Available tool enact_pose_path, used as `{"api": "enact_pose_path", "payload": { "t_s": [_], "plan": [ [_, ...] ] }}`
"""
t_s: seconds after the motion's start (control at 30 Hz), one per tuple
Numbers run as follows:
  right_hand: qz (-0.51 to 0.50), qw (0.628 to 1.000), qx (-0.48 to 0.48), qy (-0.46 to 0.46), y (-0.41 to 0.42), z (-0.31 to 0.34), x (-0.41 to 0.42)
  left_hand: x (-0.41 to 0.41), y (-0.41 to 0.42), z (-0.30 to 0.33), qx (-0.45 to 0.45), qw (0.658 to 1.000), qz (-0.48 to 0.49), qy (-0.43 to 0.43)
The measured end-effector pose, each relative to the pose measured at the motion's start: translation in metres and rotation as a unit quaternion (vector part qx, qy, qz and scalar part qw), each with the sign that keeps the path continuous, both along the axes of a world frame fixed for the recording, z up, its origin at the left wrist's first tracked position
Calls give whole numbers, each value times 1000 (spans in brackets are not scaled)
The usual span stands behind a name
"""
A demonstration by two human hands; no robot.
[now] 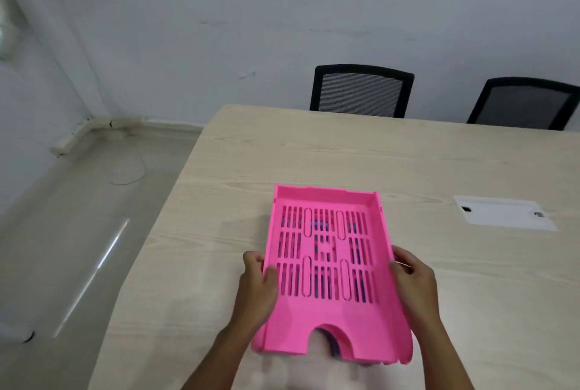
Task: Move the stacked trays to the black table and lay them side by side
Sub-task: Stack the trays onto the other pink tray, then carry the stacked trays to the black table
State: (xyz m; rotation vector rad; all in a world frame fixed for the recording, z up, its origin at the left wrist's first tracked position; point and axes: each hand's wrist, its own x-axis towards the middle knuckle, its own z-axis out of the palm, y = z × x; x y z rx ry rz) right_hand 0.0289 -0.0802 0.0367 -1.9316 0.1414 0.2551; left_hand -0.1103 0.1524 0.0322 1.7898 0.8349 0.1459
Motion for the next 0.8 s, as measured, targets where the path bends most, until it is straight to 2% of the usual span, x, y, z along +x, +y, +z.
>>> {"api": "enact_pose_path", "payload": {
  "t_s": [0.27, 0.47, 0.53, 0.63, 0.7, 0.8],
  "plan": [
    [9, 1000, 0, -7, 3, -9, 2, 0, 7, -2, 2, 1000, -5, 0],
    [37, 998, 20, 42, -7, -23, 12, 7, 7, -5, -17, 1000, 5, -2],
    [70, 991, 59, 103, -11, -35, 17, 11, 9, -8, -81, 997, 1, 2],
    [118, 963, 151, 188, -10, -40, 16, 14, 18, -20, -242, 970, 17, 18],
    [133, 955, 171, 204, -9, -40, 15, 10, 18, -24, -324, 946, 20, -5],
    [143, 951, 191, 195, -6, -45, 20, 0, 15, -32, -383, 922, 34, -35]
  ]
}}
